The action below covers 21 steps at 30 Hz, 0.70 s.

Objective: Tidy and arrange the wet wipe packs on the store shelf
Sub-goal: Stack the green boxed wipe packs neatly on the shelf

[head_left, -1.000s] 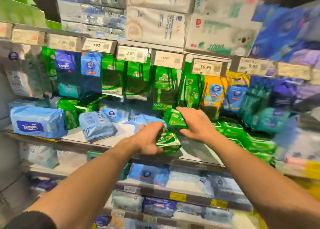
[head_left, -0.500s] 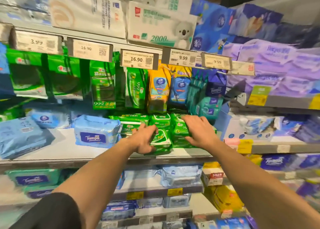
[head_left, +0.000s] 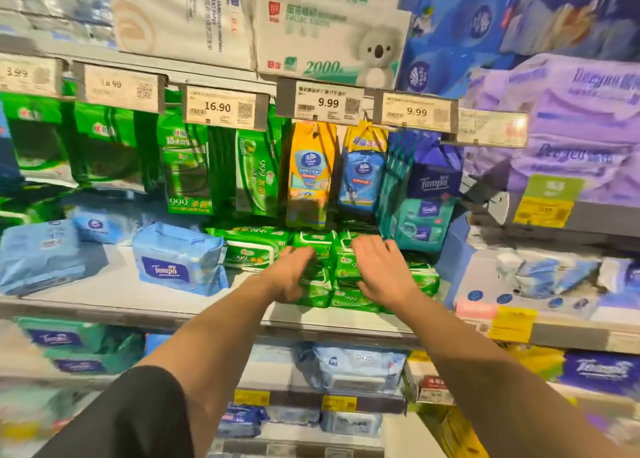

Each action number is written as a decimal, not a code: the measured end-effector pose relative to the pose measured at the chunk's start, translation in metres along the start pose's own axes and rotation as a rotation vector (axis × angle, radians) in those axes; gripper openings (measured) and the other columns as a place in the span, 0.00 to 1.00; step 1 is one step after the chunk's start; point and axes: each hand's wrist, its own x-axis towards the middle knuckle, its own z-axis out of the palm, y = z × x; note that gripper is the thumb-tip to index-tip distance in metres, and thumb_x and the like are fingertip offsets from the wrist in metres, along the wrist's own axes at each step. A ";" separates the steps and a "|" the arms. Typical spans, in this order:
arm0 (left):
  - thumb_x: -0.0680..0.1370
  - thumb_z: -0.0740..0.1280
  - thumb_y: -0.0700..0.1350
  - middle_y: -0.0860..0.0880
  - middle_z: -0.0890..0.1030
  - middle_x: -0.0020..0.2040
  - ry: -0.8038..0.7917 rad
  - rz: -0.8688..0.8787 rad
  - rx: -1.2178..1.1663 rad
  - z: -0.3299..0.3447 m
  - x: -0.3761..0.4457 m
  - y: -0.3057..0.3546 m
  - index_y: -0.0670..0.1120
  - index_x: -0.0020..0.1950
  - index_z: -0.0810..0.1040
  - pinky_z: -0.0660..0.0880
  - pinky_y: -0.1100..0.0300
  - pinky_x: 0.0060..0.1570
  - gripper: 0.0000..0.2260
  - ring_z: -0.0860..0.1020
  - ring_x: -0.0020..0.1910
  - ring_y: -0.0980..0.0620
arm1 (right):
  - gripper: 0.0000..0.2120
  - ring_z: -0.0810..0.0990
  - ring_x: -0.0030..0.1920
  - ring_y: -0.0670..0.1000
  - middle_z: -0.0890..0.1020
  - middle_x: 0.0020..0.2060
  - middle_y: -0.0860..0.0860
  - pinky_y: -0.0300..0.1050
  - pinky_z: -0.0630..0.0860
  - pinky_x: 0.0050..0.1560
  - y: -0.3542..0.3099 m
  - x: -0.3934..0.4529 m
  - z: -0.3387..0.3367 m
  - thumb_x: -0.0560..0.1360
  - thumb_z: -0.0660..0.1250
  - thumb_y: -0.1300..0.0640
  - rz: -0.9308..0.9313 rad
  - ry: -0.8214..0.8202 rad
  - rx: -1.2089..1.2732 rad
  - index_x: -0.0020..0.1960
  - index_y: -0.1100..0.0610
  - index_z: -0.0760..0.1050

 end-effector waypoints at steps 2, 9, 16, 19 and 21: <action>0.74 0.71 0.43 0.42 0.63 0.74 -0.035 0.006 0.118 0.004 0.002 -0.001 0.44 0.71 0.63 0.59 0.45 0.72 0.29 0.57 0.74 0.35 | 0.32 0.74 0.59 0.58 0.75 0.60 0.56 0.53 0.70 0.56 -0.010 0.000 0.007 0.66 0.76 0.54 0.061 0.018 0.008 0.66 0.60 0.68; 0.76 0.68 0.40 0.45 0.68 0.69 0.040 0.002 0.185 0.014 0.002 -0.015 0.45 0.69 0.67 0.59 0.44 0.72 0.22 0.62 0.71 0.35 | 0.36 0.62 0.73 0.58 0.64 0.72 0.57 0.51 0.58 0.73 -0.021 0.013 0.023 0.69 0.70 0.58 -0.017 -0.123 0.137 0.73 0.57 0.59; 0.75 0.69 0.41 0.44 0.67 0.68 0.023 -0.033 0.135 0.018 0.003 -0.010 0.46 0.70 0.67 0.63 0.44 0.69 0.24 0.61 0.70 0.35 | 0.37 0.43 0.79 0.57 0.43 0.79 0.57 0.55 0.44 0.78 -0.021 0.015 0.018 0.81 0.54 0.41 0.137 -0.378 0.303 0.80 0.56 0.41; 0.75 0.72 0.47 0.43 0.66 0.68 -0.018 -0.037 0.142 0.015 0.005 0.001 0.45 0.71 0.65 0.64 0.43 0.69 0.28 0.61 0.70 0.36 | 0.35 0.45 0.79 0.59 0.46 0.79 0.58 0.57 0.47 0.78 -0.027 0.018 0.017 0.82 0.54 0.42 0.204 -0.387 0.291 0.80 0.57 0.43; 0.75 0.71 0.47 0.44 0.66 0.69 -0.020 -0.042 0.130 0.016 0.007 0.005 0.46 0.72 0.65 0.64 0.42 0.69 0.28 0.60 0.71 0.36 | 0.35 0.46 0.79 0.59 0.48 0.79 0.59 0.57 0.48 0.77 -0.028 0.019 0.017 0.82 0.56 0.43 0.247 -0.376 0.286 0.80 0.57 0.44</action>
